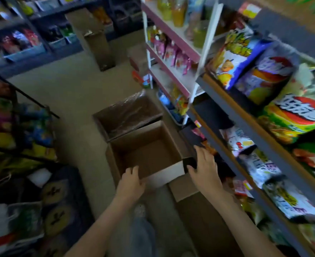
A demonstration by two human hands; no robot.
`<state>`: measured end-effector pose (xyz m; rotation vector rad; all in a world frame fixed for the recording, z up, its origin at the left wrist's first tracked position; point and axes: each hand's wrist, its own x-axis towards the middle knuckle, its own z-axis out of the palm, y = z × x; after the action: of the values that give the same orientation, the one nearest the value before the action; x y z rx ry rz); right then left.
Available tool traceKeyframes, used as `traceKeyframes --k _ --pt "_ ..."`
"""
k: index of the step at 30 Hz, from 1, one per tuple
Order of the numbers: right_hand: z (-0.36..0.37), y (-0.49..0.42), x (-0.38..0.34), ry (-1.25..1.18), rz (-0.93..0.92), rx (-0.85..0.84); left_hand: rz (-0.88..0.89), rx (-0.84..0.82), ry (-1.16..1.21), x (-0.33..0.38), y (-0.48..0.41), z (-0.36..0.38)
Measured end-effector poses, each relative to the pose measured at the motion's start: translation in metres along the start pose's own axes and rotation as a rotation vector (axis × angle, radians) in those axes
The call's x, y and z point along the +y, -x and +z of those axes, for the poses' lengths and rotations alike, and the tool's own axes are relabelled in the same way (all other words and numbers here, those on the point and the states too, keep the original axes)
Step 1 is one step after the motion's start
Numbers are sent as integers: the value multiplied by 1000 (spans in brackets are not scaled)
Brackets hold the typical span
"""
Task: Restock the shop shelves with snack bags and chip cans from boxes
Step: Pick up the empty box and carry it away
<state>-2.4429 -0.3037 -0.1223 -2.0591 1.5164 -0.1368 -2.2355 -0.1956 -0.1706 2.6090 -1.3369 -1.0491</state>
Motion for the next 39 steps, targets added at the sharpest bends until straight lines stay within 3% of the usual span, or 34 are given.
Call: traceKeyframes --k 7,14,24,33,39 --pt "102 -118 -67 109 -30 -176 -10 44 13 -66 -117 -33" --pt "225 -258 -121 271 -124 -310 29 74 -222 -137 -273 -62" --pt "368 -376 -86 479 -164 -382 34 -5 -310 -173 -425 35" --pt "443 -454 -60 648 -390 -374 -27 224 -360 -186 -516 88" --pt "450 -459 -55 565 -488 -250 30 370 -436 -197 -532 93"
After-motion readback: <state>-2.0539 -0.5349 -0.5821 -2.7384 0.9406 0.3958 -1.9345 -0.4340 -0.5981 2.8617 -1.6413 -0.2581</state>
